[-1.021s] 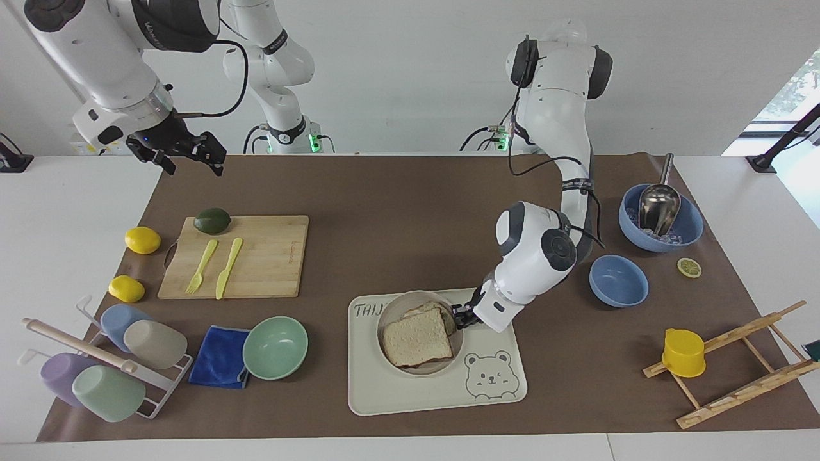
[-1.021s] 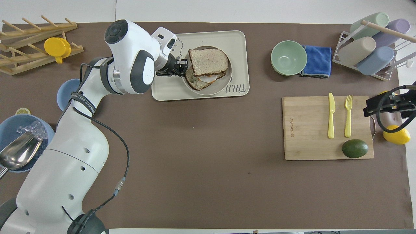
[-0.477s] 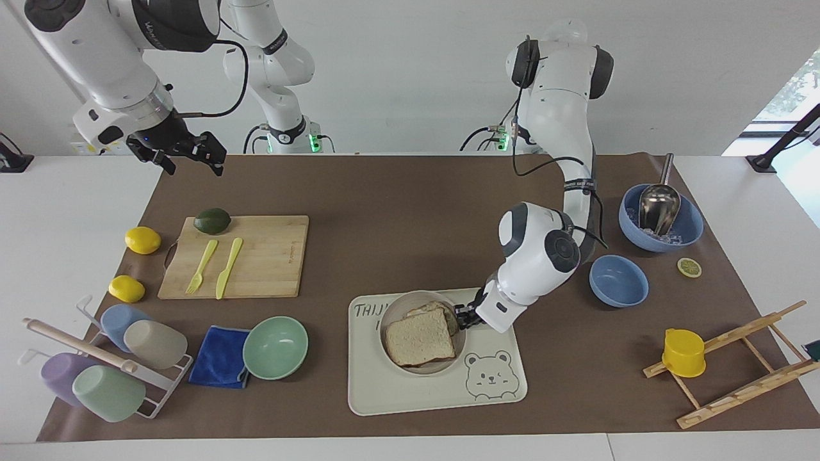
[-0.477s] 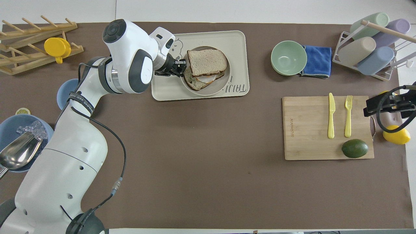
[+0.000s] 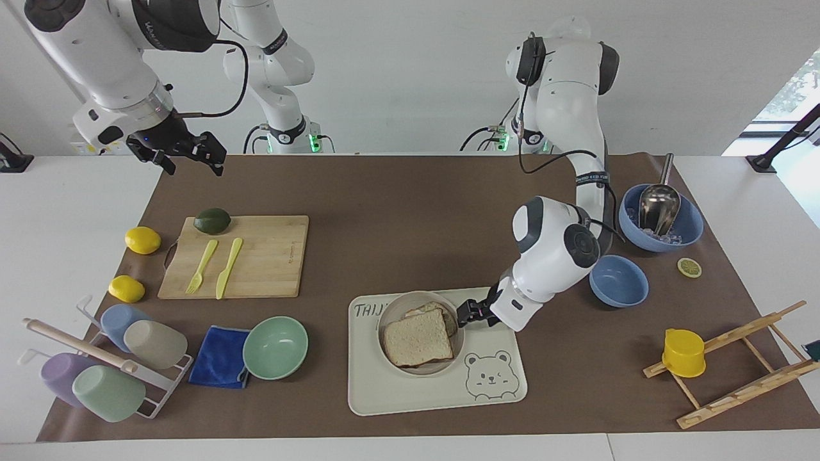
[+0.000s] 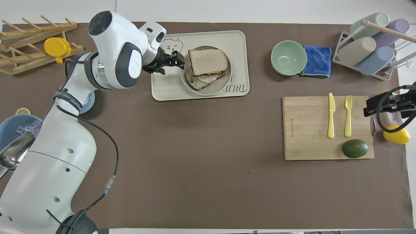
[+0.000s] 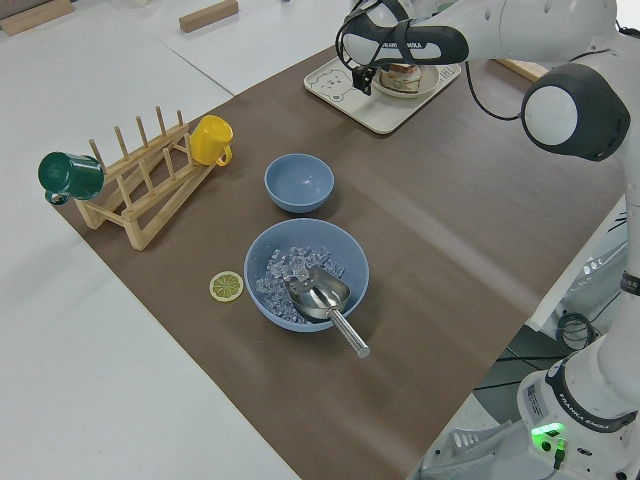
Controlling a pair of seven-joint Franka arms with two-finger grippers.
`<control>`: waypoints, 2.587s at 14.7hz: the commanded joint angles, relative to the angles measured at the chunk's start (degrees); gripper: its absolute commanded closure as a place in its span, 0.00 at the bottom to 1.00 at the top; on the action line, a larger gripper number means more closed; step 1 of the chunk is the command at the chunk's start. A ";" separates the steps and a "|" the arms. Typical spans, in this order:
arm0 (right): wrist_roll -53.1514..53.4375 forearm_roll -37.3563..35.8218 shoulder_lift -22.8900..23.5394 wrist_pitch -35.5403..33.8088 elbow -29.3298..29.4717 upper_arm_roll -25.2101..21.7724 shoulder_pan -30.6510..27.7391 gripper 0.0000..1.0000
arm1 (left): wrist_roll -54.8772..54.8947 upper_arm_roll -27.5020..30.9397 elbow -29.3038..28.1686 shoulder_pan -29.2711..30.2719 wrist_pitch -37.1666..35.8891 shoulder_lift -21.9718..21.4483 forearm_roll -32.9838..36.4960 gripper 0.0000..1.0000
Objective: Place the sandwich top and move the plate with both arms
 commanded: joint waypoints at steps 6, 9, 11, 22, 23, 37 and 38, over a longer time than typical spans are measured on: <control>0.80 0.20 -0.94 -0.19 -0.95 0.50 -0.54 0.00 | 0.97 1.03 -5.57 5.28 -8.36 -12.24 1.68 0.00; 0.80 0.20 -0.94 -0.19 -0.87 0.41 -0.54 0.00 | 0.80 1.38 -9.19 6.52 -11.77 -18.84 6.85 0.00; 0.80 0.20 -0.94 -0.19 -0.87 0.41 -0.54 0.00 | 0.71 3.22 -8.93 6.70 -16.69 -22.10 10.19 0.00; 0.80 0.20 -0.94 -0.19 -0.87 0.41 -0.54 0.00 | 9.58 5.16 -19.04 9.41 -33.75 -43.99 21.20 0.00; 0.80 0.20 -0.94 -0.19 -0.95 0.41 -0.54 0.00 | 10.54 4.81 -19.91 9.86 -34.11 -44.17 21.20 0.00; 0.89 0.20 -0.94 -0.19 -0.95 0.41 -0.54 0.00 | 12.66 -0.02 -20.80 14.79 -27.61 -43.47 24.18 0.00; 0.80 0.20 -0.94 -0.19 -0.95 0.41 -0.54 0.00 | 12.58 -0.11 -20.80 14.87 -27.53 -43.56 24.18 0.00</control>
